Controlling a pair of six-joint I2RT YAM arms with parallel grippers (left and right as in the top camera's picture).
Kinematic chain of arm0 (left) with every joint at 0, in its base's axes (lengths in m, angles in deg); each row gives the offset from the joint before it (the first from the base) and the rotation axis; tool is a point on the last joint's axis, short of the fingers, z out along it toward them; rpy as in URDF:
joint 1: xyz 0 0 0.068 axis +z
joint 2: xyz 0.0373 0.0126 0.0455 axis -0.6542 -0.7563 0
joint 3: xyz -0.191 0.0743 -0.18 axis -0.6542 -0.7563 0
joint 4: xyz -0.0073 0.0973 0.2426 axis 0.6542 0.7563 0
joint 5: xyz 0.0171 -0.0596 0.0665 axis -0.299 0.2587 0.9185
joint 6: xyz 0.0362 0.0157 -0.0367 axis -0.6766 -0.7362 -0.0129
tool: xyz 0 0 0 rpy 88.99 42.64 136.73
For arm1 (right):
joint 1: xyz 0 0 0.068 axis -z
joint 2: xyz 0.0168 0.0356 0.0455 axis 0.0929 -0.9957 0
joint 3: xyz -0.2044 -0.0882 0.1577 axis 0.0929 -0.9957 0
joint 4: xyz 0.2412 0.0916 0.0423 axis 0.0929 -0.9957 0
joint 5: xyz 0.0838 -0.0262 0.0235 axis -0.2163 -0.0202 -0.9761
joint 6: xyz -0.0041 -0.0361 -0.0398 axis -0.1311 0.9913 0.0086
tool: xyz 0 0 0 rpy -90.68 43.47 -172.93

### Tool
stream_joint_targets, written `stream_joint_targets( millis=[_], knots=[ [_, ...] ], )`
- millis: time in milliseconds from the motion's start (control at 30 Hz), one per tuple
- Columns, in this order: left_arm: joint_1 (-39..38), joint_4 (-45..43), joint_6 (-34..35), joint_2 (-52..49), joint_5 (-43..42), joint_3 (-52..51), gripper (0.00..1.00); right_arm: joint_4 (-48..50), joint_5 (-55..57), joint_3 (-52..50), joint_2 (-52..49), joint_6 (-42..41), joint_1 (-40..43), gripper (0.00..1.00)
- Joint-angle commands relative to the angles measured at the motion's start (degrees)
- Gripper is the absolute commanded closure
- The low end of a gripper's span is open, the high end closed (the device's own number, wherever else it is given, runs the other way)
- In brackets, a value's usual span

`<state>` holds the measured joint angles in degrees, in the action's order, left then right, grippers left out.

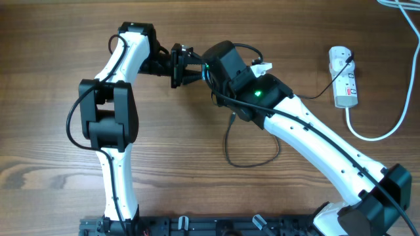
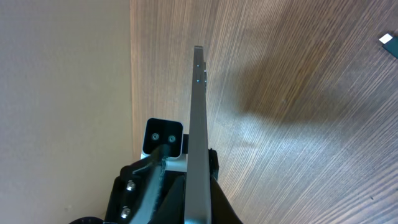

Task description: Plug charger to phone and switch on socket

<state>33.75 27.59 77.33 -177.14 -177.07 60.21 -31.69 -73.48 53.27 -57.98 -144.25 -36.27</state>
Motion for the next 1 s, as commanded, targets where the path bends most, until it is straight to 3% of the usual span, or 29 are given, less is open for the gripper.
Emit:
stream_joint_targets(
  millis=[0, 100, 167, 233, 300, 367, 500, 600, 700, 767, 867, 967],
  knots=[
    [0.11, 0.02, -0.24, 0.33, -1.22, 1.03, 0.71, 0.59, 1.16, 1.03, -0.39, 0.72, -0.7, 0.96],
    [0.11, 0.04, -0.24, 0.33, -1.22, 1.03, 0.85, 0.46, 1.18, 1.03, -0.37, 0.92, -0.76, 0.95],
    [0.11, 0.02, -0.24, 0.33, -1.22, 1.03, 0.92, 0.52, 1.22, 1.03, -0.35, 2.73, -0.76, 0.82],
    [0.11, -0.02, -0.26, 0.33, -1.22, 1.03, 0.96, 0.48, 1.51, 1.03, -0.26, 5.33, -0.76, 0.52],
    [0.11, -0.96, -0.24, 0.33, -1.22, 1.03, 0.96, 0.44, 2.12, 1.03, 0.13, 8.57, -0.76, 0.37],
    [0.11, -2.93, -0.26, 0.33, -1.2, 1.03, 0.96, 0.15, 2.51, 1.03, 1.07, 11.56, -0.74, 0.0],
    [0.13, -6.64, -0.24, 0.31, -0.37, 1.03, 0.96, -1.9, 2.51, 1.03, 6.14, 23.28, 0.39, 0.0],
    [0.55, -12.17, -0.22, 0.31, 8.02, 1.03, 0.96, -10.27, 2.29, 1.03, 12.61, 31.26, 3.48, 0.0],
    [0.81, -13.33, -0.26, 0.33, 20.98, 1.03, 0.96, -17.77, 2.23, 1.03, 17.29, 51.87, 7.28, 0.0],
    [0.81, -13.57, -0.31, 0.44, 24.63, 1.03, 0.96, -21.79, 1.03, 1.03, 17.68, 62.79, 8.85, 0.0],
    [0.81, -14.51, -0.76, 2.62, 24.74, 1.03, 0.96, -26.86, -3.85, 0.96, 16.0, 68.28, 10.93, 0.0],
    [0.81, -16.94, -0.68, 9.9, 25.68, 1.03, 0.96, -25.24, -9.18, -0.24, 13.94, 72.54, 11.37, 0.0]
  ],
)
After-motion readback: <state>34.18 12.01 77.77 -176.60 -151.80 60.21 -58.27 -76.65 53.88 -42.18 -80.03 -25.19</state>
